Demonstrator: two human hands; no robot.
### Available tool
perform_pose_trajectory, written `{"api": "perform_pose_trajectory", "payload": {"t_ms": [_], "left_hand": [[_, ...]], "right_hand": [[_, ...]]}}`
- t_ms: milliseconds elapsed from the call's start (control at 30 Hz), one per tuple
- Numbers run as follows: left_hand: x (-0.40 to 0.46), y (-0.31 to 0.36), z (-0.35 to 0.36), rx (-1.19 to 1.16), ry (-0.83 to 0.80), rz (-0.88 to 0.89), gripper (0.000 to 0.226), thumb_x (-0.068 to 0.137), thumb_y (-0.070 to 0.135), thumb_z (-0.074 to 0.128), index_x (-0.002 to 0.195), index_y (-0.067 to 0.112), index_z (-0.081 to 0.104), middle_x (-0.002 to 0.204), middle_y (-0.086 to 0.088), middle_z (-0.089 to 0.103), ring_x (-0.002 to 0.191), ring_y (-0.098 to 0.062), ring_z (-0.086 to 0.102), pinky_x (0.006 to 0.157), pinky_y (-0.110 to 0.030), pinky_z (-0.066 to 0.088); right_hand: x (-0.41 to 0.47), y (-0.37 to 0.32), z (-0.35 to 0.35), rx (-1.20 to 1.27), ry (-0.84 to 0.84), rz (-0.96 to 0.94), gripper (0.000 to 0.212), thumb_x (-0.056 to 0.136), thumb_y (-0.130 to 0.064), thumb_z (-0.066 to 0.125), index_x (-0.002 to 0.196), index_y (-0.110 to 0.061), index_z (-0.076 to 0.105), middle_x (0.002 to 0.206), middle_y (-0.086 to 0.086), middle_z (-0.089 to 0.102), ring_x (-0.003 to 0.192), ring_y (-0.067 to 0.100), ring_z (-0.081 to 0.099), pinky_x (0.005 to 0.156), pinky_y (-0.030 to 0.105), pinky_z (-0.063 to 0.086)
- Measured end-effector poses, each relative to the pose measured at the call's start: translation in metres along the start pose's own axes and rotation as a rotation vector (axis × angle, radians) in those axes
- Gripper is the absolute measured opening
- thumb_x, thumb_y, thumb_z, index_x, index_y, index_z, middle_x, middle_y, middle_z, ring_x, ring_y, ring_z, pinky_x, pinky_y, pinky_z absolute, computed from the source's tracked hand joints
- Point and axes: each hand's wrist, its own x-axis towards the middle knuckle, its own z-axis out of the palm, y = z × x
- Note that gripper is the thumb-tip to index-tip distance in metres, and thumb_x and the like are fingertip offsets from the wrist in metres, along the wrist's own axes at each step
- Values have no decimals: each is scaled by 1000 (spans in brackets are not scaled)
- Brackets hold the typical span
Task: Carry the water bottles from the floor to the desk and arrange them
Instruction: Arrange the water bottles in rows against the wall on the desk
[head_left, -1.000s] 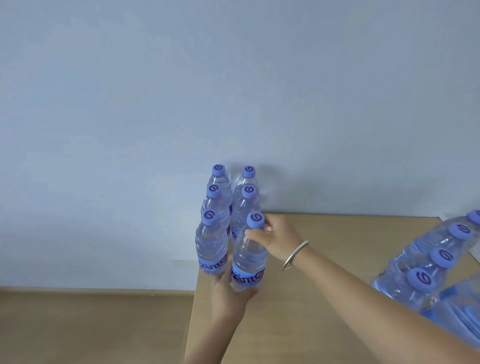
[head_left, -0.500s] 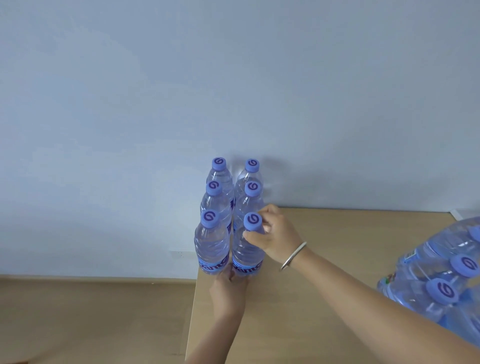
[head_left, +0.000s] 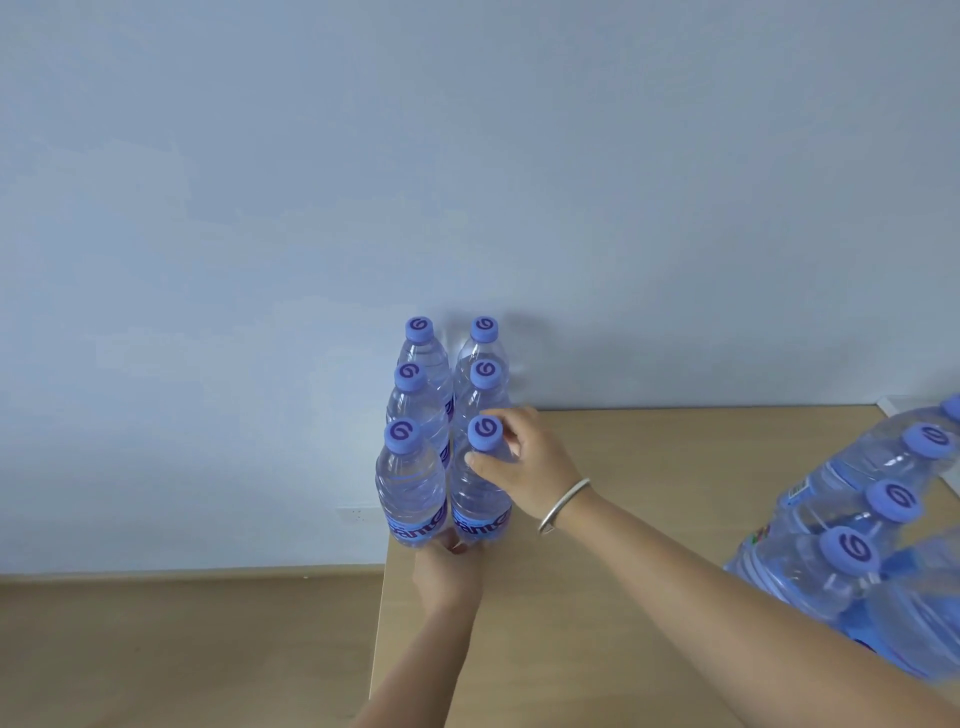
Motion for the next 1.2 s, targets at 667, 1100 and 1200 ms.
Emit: {"api": "perform_pose_trajectory", "payload": {"t_ms": [667,1100,1200], "left_hand": [[-123,38,99,183,-826,-34,16,85,13,63,100,15,61,85,2,64,78,-10,60,70,-23,44],[-130,16,99,144,-621,120,47,78,4,69,123,10,56,106,2,61,88,-11,58,67,-19,44],[-131,17,92,141,-618,208,66,73,4,76,132,15,49,117,3,56,103,-13,56,77,-21,44]], "right_hand": [[-160,42,-165,-85,585,267,54,75,-18,75,122,-20,48,112,-12,48,108,5,43,87,10,27],[-163,72,-170,-47,449,161,26,75,-27,75,75,-23,49,74,-2,55,71,7,51,64,6,37],[-159,46,-177,-32,446,64,28,75,-22,74,69,-22,47,67,-5,50,65,8,48,62,11,37]]}}
